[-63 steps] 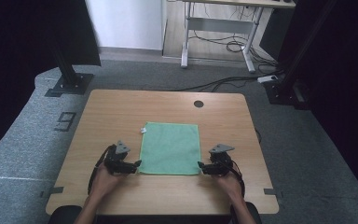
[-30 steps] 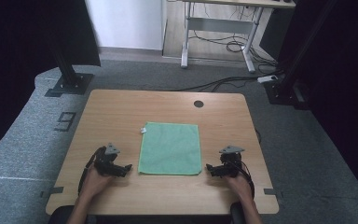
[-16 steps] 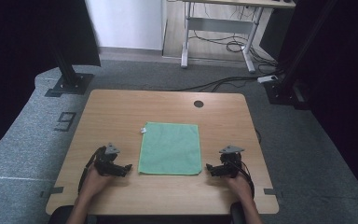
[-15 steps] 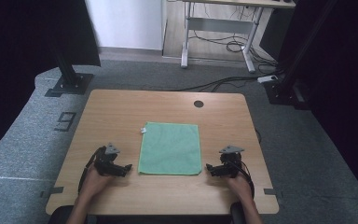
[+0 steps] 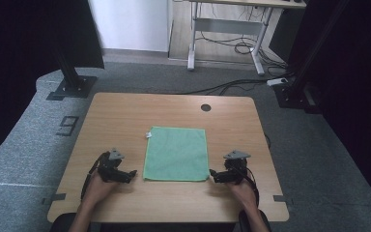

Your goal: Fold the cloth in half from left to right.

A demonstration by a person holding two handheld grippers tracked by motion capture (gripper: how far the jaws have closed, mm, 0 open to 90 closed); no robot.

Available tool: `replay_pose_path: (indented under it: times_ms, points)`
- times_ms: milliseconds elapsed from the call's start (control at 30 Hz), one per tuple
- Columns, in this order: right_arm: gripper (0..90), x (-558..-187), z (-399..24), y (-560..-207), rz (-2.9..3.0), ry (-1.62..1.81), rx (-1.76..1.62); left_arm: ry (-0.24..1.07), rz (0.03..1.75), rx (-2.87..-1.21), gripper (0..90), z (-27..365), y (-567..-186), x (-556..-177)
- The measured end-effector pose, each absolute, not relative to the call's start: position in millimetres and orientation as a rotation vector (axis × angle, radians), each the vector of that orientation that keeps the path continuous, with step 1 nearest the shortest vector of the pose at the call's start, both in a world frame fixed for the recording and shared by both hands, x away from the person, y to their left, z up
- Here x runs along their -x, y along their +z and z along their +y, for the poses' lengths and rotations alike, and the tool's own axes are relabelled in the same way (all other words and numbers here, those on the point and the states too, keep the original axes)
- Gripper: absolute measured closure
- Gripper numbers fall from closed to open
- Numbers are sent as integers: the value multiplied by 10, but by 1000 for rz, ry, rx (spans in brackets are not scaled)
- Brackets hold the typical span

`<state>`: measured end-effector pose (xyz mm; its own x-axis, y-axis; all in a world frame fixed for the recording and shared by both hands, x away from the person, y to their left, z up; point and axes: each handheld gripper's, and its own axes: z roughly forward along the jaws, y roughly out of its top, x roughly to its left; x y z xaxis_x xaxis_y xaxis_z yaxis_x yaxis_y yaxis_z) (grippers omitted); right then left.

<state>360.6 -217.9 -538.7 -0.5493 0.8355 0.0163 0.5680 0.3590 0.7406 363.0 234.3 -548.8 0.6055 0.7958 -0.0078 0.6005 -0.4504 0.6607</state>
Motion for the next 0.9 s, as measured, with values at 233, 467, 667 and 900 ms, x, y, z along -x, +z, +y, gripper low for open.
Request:
replay_pose_path:
  times_ms: [233, 467, 667, 900]
  points:
    - [0, -3532, -1854, -5378, 2314, 985, -1159, 404, 1098, -2203, 0, 2340, -5488, -3635]
    - [33, -3573, -1745, -5461, 2356, 852, -1129, 404, 1098, -2204, 0, 2340, -5488, -3636]
    - [30, -3580, -1871, -5469, 2367, 867, -1191, 404, 1097, -2205, 0, 2341, -5487, -3635]
    - [26, -3600, -2059, -5463, 2345, 844, -1218, 404, 1098, -2205, 0, 2340, -5487, -3635]
